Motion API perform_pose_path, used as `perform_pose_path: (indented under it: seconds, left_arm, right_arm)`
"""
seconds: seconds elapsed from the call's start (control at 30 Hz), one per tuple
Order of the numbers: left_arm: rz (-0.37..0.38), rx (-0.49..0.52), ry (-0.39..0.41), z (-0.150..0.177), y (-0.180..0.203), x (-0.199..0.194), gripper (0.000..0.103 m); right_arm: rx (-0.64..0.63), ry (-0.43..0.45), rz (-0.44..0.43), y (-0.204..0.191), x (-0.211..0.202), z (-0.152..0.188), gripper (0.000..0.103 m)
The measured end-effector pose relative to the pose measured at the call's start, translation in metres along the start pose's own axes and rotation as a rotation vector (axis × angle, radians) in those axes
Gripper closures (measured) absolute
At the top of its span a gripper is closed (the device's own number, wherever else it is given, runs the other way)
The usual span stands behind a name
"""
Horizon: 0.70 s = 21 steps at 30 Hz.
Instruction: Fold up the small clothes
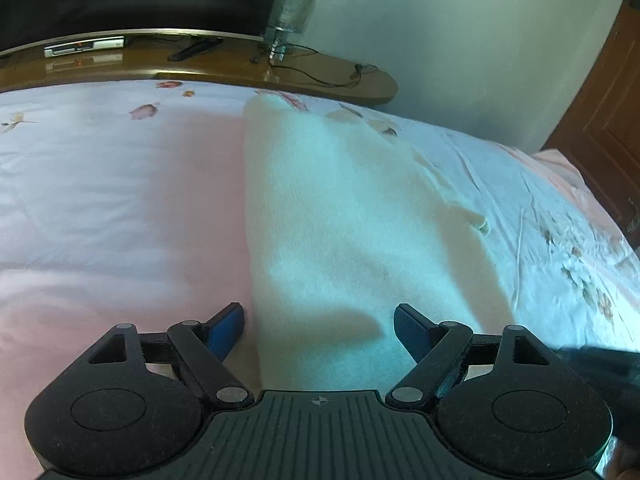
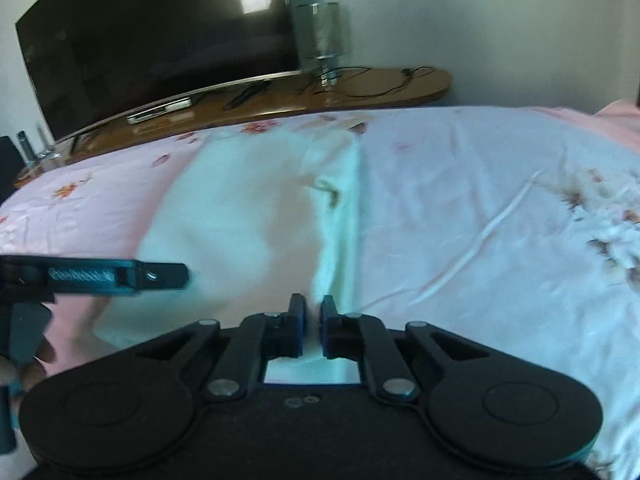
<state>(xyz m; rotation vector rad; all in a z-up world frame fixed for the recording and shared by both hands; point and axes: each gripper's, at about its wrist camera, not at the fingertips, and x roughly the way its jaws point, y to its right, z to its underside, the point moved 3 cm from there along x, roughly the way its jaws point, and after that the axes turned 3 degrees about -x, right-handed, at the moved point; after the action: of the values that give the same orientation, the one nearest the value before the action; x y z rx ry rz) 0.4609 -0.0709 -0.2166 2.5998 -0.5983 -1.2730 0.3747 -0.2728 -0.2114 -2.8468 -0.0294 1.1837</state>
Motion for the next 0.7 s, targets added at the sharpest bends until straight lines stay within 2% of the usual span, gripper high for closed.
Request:
perform_pose_path:
  seconds: [0.13,0.2,0.3,0.47,0.57,0.7]
  left_arm:
    - [-0.014,0.053,-0.004,0.007,0.004,0.004,0.021]
    - [-0.009,0.026,-0.007,0.002,0.002,0.000,0.021]
    - [-0.008,-0.024,0.039,-0.014,-0.002,-0.006,0.021]
    - [-0.045,-0.045,0.072,-0.040,-0.007,0.004,0.021]
    - [-0.069,-0.077,0.060,-0.047,-0.012,0.019,0.021]
    - [-0.065,-0.094,0.030,-0.043,-0.011,0.034,0.021]
  right_arm:
    - [0.014,-0.022,-0.039,0.001,0.002,0.002,0.094]
    - [0.044,0.008,-0.054,0.004,-0.005,-0.005,0.080]
    - [0.045,0.075,-0.063,0.005,-0.013,-0.021,0.080]
    - [0.002,0.122,-0.052,-0.004,0.003,-0.052,0.080]
    - [-0.048,0.150,-0.028,-0.012,0.015,-0.067,0.080]
    - [-0.075,0.131,-0.014,-0.014,0.038,-0.074,0.082]
